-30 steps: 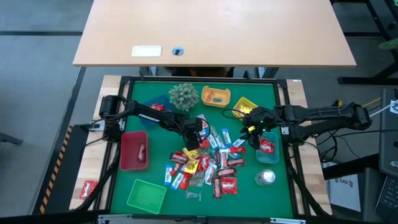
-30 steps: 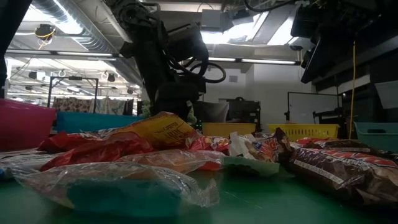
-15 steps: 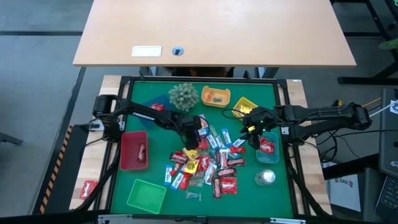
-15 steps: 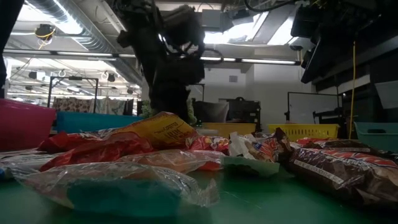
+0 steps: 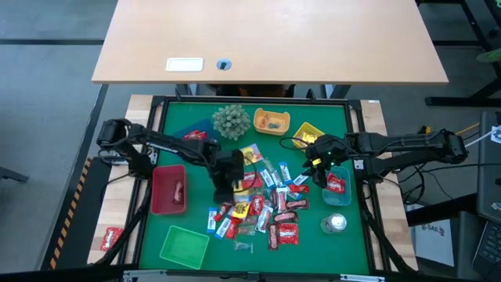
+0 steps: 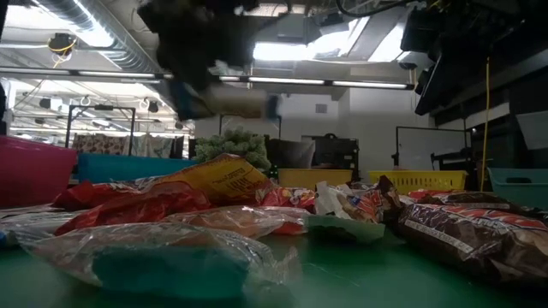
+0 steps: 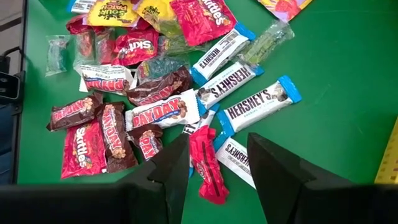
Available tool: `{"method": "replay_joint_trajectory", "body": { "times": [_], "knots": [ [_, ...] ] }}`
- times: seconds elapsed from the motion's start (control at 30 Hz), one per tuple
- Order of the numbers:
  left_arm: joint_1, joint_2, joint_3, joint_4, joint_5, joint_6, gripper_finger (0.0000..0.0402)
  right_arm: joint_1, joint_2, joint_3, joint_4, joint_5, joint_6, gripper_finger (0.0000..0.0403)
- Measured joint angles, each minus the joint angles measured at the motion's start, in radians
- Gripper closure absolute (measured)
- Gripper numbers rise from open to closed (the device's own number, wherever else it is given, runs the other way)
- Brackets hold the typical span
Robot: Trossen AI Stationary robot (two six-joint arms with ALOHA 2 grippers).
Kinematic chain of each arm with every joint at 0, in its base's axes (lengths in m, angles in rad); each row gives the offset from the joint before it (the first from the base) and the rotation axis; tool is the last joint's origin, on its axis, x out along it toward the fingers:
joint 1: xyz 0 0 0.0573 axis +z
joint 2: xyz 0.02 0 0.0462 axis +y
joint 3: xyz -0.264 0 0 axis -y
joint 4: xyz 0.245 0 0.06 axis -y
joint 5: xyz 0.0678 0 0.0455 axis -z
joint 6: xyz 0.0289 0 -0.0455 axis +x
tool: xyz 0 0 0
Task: Sort candy
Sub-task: Put the white-blue chocolate into the green bin
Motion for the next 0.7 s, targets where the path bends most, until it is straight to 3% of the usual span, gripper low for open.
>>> {"method": "replay_joint_trajectory", "body": {
  "times": [0.13, 0.3, 0.7],
  "knots": [
    [-0.076, -0.05, 0.0, -0.059, 0.107, -0.138, 0.0315, 0.0, 0.0, 0.0, 0.0, 0.0, 0.0, 0.0242],
    [-0.193, -0.081, 0.0, -0.136, 0.168, -0.317, 0.0315, 0.0, 0.0, 0.0, 0.0, 0.0, 0.0, 0.0242],
    [-0.461, -0.084, 0.0, -0.289, 0.141, -0.619, 0.0313, 0.0, 0.0, 0.0, 0.0, 0.0, 0.0, 0.0242]
  ]
}}
